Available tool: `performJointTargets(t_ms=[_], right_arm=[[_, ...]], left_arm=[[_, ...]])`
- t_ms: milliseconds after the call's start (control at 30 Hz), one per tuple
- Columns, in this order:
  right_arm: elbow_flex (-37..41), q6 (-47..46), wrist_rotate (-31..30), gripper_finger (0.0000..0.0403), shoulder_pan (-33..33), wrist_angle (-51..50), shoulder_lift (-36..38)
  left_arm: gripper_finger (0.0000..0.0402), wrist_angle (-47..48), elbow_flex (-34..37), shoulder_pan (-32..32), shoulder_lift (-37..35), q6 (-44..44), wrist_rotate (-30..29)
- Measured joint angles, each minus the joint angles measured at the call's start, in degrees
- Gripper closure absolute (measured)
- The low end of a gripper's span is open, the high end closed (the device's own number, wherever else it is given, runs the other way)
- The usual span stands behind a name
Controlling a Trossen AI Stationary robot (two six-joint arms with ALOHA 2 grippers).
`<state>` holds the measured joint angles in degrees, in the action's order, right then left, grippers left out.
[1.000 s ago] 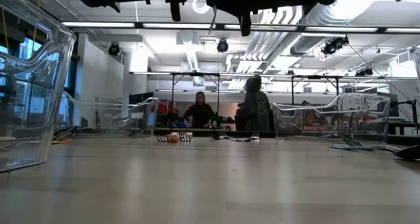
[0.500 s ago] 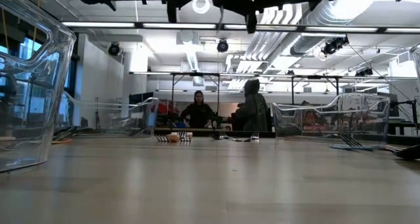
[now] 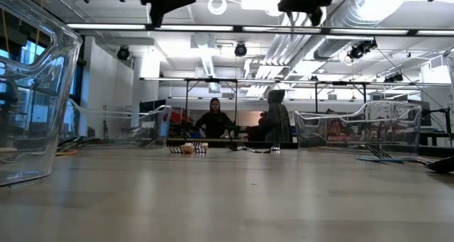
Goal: Sort silverware by color (type)
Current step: Put the black fork into the bottom right transparent bin
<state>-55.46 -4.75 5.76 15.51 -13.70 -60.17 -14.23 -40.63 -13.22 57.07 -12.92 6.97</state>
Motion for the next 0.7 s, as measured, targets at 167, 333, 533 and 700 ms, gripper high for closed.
performJointTargets(t_ms=[167, 333, 533, 700], right_arm=[[0.00, 0.30, -1.78, 0.0402, 0.00, -3.20, 4.09], [0.00, 0.24, -1.25, 0.0402, 0.00, -2.74, 4.93], [0.02, 0.08, -0.03, 0.0402, -0.07, -2.53, 4.25], [0.02, -0.07, 0.25, 0.0402, -0.07, -2.16, 4.25]], left_arm=[[0.0275, -6.80, 5.77, 0.18, -3.88, -0.95, -0.22], [0.0346, -9.73, 7.84, 0.16, -4.86, 0.98, -0.26], [0.0391, -9.73, 8.00, 0.16, -4.86, 1.04, -0.27], [0.0399, -9.69, 8.00, 0.17, -4.86, 1.05, -0.26]])
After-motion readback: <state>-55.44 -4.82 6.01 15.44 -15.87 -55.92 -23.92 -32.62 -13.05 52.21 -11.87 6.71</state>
